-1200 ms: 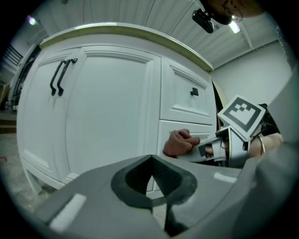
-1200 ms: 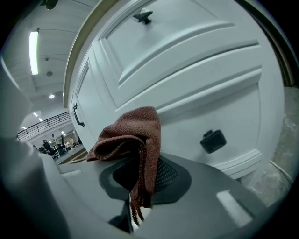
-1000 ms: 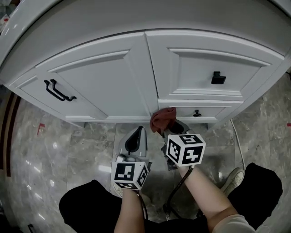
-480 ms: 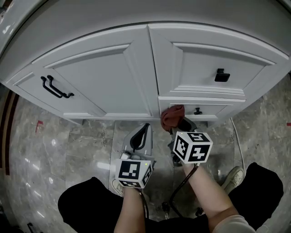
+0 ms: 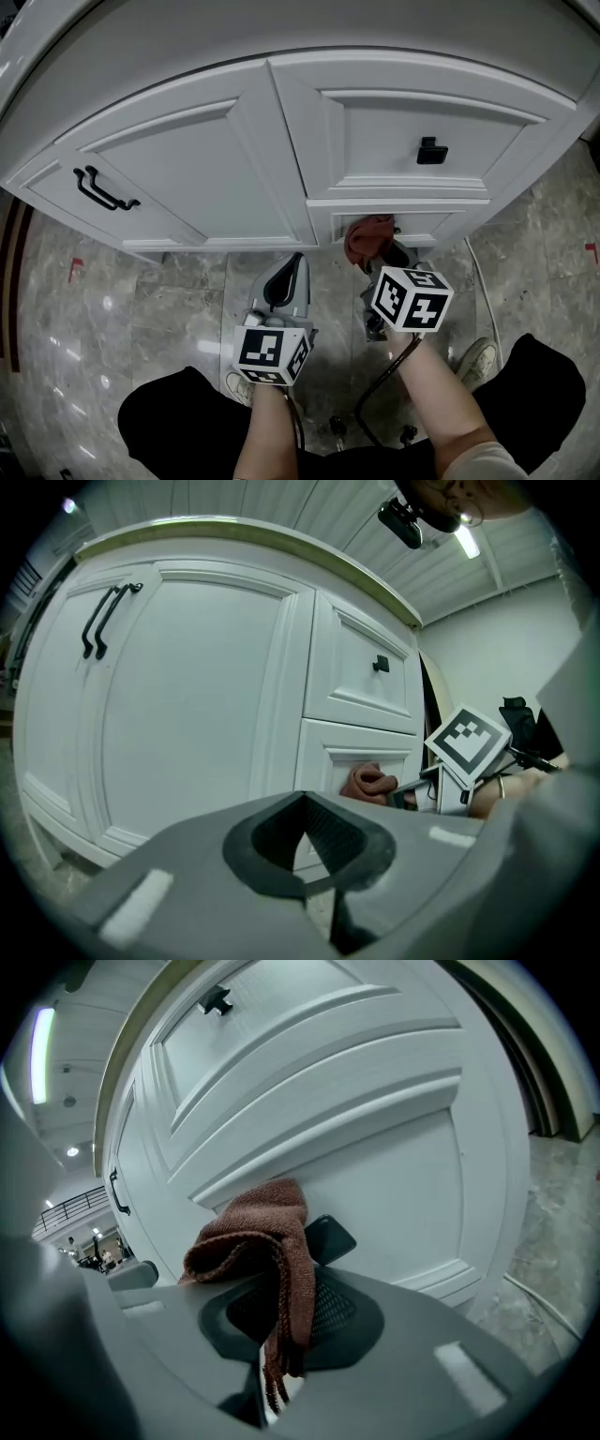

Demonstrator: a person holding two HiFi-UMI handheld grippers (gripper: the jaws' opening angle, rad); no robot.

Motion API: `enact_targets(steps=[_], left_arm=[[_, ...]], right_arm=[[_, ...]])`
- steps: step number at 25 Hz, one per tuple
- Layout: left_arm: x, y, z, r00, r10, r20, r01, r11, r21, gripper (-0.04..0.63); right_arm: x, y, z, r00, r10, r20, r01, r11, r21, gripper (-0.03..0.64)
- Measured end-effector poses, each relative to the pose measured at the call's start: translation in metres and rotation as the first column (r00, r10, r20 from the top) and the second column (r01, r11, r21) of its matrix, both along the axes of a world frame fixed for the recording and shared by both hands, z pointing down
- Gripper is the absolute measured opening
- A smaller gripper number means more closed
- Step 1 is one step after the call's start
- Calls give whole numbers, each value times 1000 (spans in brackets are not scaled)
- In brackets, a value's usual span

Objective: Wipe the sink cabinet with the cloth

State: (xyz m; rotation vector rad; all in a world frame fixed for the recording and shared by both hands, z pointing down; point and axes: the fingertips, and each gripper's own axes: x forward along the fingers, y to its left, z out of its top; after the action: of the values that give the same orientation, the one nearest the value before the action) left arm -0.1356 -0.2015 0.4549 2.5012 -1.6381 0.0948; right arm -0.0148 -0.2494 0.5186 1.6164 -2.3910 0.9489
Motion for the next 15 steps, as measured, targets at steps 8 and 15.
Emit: enact_targets(steps=[8, 15], left_arm=[[41, -3, -4, 998, 70, -4, -70, 997, 10, 0], [70, -2, -1, 993, 115, 4, -115, 993, 6, 0]], right_arm=[[18, 14, -21, 1000, -21, 2, 21, 999, 37, 77], [53, 16, -25, 998, 52, 28, -53, 998, 41, 77]])
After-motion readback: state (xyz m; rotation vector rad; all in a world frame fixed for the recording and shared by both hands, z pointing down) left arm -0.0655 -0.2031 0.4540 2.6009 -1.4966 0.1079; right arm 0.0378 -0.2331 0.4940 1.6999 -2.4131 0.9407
